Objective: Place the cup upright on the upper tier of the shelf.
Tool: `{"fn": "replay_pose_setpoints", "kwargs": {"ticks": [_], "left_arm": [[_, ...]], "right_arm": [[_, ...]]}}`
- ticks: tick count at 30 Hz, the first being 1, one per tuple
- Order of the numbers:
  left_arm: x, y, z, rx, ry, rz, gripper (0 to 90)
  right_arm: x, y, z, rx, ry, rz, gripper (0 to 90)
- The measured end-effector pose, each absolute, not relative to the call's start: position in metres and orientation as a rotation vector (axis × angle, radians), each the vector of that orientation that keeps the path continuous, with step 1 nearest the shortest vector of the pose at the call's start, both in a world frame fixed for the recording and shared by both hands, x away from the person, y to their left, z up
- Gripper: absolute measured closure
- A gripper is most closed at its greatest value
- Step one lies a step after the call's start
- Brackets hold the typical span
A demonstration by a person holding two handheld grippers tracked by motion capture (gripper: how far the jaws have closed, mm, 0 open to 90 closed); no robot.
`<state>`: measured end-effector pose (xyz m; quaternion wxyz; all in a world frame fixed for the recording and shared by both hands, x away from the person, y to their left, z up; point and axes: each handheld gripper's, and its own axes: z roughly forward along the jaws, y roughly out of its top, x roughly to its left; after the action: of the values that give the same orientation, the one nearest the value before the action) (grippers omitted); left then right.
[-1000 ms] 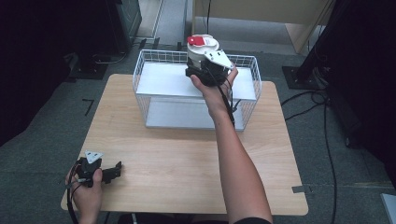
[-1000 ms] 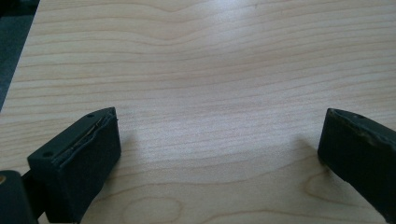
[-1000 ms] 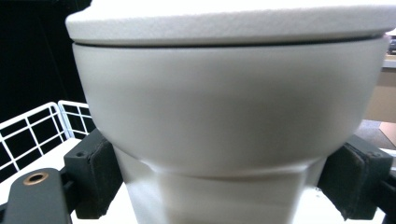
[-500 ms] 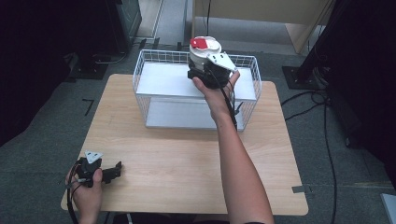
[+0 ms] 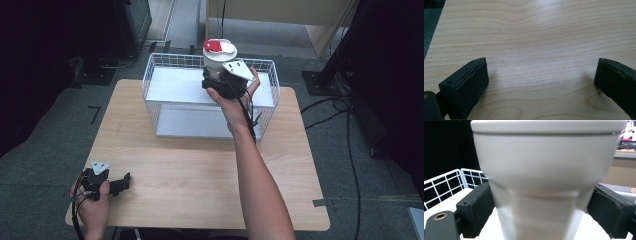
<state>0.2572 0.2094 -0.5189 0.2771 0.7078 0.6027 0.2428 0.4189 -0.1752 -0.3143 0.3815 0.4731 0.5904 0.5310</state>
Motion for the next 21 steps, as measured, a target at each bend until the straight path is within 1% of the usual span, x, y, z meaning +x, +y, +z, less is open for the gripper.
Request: {"fn": "replay_pose_setpoints", "kwargs": {"ticks": [14,21], "left_arm": [[0.257,0.209,-0.519,1.903,1.618,0.652,0.0],[0.257,0.209,-0.519,1.901,1.618,0.654,0.0]], "right_arm": [[0.403,-0.187,-0.326,1.192,1.524,1.392,11.0],[0.383,-0.195,-0.331,1.163,1.515,1.399,11.0]]}}
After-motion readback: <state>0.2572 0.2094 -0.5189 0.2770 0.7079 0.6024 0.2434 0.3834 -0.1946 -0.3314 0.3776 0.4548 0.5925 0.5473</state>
